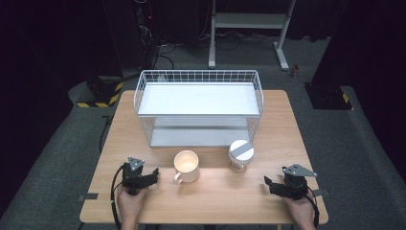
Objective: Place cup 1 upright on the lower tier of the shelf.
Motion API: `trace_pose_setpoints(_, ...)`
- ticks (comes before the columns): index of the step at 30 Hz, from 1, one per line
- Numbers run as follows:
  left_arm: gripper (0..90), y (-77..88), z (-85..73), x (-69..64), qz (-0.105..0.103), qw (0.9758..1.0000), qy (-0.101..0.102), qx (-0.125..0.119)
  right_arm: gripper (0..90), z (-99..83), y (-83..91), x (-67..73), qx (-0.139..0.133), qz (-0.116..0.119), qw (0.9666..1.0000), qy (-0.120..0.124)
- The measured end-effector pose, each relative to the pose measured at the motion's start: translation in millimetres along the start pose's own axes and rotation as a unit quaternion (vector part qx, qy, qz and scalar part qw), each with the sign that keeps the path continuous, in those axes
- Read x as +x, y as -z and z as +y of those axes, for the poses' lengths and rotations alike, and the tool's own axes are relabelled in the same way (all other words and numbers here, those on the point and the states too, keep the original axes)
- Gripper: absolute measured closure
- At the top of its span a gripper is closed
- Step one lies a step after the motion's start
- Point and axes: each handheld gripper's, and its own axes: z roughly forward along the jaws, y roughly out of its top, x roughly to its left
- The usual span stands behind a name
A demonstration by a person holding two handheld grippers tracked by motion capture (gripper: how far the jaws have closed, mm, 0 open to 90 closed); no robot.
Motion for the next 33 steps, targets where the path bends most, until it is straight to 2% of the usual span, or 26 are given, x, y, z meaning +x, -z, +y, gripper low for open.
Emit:
trace_pose_setpoints(8, 20.2, 0.0, 0.0, 0.4, 0.001, 1.0, 0.001, 0.0, 15.1, 1.9, -3.7, 14.5, 0.004, 0.018, 0.9998, 0.011)
trace_pose_setpoints(16, 20.2, -0.1, 0.1, 0.5, 0.003, 1.0, 0.003, 0.0, 14.7, 7.8, -8.7, 30.4, 0.004, 0.042, 0.9984, 0.038)
trace_pose_setpoints(24, 20.3, -0.2, 0.1, 0.5, 0.003, 1.0, 0.003, -0.001, 14.7, 14.3, -14.7, 41.2, 0.002, 0.061, 0.9973, 0.041)
trace_pose_setpoints(33, 20.3, 0.0, 0.2, 0.8, 0.003, 1.0, 0.001, 0.001, 14.7, 26.9, -22.5, 52.0, -0.001, 0.07, 0.9963, 0.05)
